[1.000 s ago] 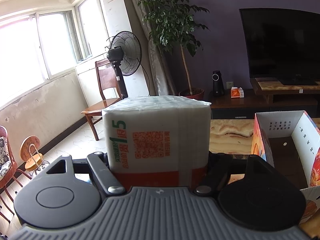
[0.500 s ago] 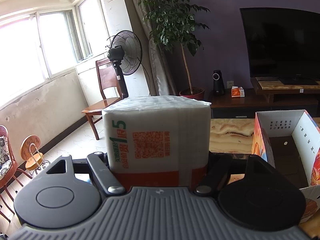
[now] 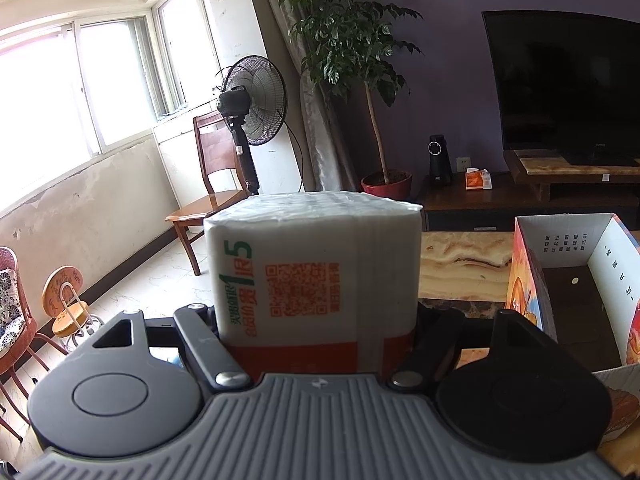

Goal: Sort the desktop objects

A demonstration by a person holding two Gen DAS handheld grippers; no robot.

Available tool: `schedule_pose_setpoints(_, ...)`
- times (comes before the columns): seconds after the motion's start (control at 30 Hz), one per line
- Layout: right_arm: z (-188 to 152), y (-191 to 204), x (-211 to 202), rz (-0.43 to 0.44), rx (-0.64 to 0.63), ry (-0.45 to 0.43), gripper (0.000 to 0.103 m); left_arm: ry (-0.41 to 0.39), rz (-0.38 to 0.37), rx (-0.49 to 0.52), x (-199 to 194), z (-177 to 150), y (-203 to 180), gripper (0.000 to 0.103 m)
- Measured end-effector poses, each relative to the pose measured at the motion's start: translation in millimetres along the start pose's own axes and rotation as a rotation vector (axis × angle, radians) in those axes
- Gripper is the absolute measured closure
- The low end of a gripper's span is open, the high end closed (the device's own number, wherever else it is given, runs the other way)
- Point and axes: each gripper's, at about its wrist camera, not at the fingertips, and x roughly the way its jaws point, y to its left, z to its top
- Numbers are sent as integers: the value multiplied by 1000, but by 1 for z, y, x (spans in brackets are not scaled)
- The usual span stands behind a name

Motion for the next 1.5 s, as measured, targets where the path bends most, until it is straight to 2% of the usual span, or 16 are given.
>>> schedule_pose_setpoints(0.27, -1, -2, 1, 0, 9, 3, 25, 10, -4, -2, 1, 0, 1, 87)
schedule_pose_setpoints(0.4, -2, -2, 2, 1, 9, 8, 25, 19, -6, -10, 2, 0, 3, 82)
schedule_pose_setpoints(0.57, -5, -1, 3, 2, 10, 15, 25, 33, -2, -16, 3, 0, 3, 81)
schedule_pose_setpoints(0.77, -8, -1, 4, 1, 11, 18, 25, 69, 7, -23, 8, -1, 4, 80)
schedule_pose_setpoints(1.07, -10, -1, 4, 1, 7, 24, 25, 92, 36, -62, 12, -2, 9, 58)
schedule_pose_setpoints(1.4, -12, -1, 4, -1, 9, 28, 25, 112, 48, -110, 13, -3, 15, 13)
schedule_pose_setpoints(1.5, -13, -1, 4, 0, 7, 29, 25, 118, 45, -108, 15, -3, 15, 11)
